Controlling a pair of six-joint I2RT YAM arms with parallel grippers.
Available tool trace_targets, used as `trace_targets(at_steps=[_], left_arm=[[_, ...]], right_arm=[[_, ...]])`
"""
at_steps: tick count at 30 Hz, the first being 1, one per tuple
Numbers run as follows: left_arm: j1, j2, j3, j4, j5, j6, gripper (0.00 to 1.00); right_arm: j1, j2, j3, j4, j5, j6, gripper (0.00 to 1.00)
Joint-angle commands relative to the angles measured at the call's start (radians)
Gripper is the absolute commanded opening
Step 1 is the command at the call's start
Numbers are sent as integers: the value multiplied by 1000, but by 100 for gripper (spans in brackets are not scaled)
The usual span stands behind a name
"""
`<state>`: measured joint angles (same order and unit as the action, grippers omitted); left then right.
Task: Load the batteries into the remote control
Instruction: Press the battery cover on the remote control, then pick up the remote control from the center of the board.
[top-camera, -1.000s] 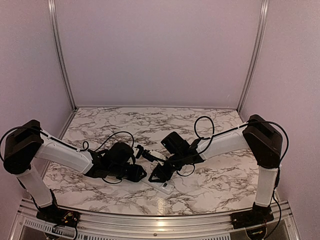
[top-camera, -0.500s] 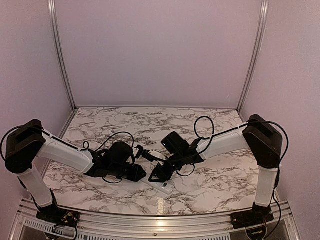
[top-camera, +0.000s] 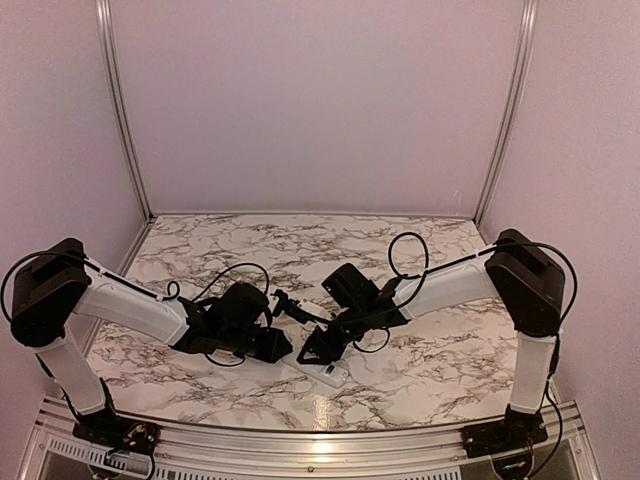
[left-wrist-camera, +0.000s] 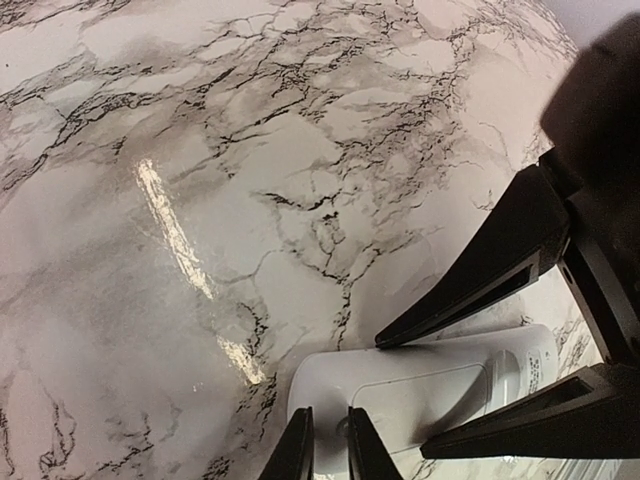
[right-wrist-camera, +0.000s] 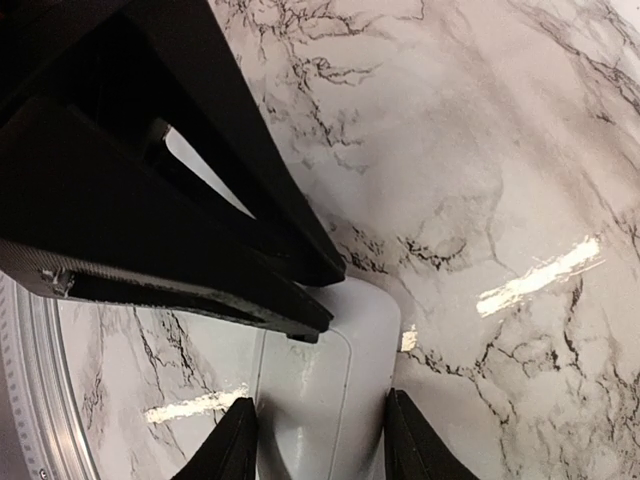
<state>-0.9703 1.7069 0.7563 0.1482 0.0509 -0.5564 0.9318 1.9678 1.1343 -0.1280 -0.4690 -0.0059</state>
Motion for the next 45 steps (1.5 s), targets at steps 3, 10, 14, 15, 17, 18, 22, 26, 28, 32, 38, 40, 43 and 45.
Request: trace_targets(at_steps=[3, 10, 14, 15, 17, 18, 22, 26, 28, 32, 38, 40, 43, 45], left_arm=[[2, 5, 16, -68, -43, 31, 11], [2, -79, -10, -20, -37, 42, 32], [21, -129, -23, -30, -43, 47, 44], [29, -142, -30, -26, -44, 49, 46], [43, -171, -41, -24, -43, 64, 50], [48, -182, -40, -32, -43, 78, 52], [51, -205, -20, -76, -43, 151, 68], [51, -234, 12, -118, -43, 241, 99], [51, -252, 33, -134, -89, 286, 99], [47, -280, 58, -131, -148, 372, 99], [33, -334, 18, 4, 9, 527, 99], [34, -316, 73, -61, 128, 631, 99], [15, -202, 243, -314, 198, 750, 99], [-35, -123, 332, -459, 148, 848, 99]], right_arm=[[9, 57, -17, -82, 56, -40, 40], [9, 49, -11, -80, 45, -37, 42], [9, 15, -7, -80, 33, -33, 47], [8, 1, -7, -78, 30, -32, 49], [6, -29, -5, -79, 33, -26, 51], [3, -46, -5, -79, 32, -24, 52], [-20, -134, -18, -71, 36, -7, 57], [-63, -249, -58, -61, 64, 0, 67], [-91, -330, -89, -52, 82, 29, 73], [-142, -479, -162, -18, 150, 50, 80], [-157, -692, -305, 119, 201, 137, 97], [-159, -720, -312, 118, 220, 155, 98], [-162, -761, -322, 99, 259, 174, 99], [-164, -816, -346, 100, 269, 177, 99]])
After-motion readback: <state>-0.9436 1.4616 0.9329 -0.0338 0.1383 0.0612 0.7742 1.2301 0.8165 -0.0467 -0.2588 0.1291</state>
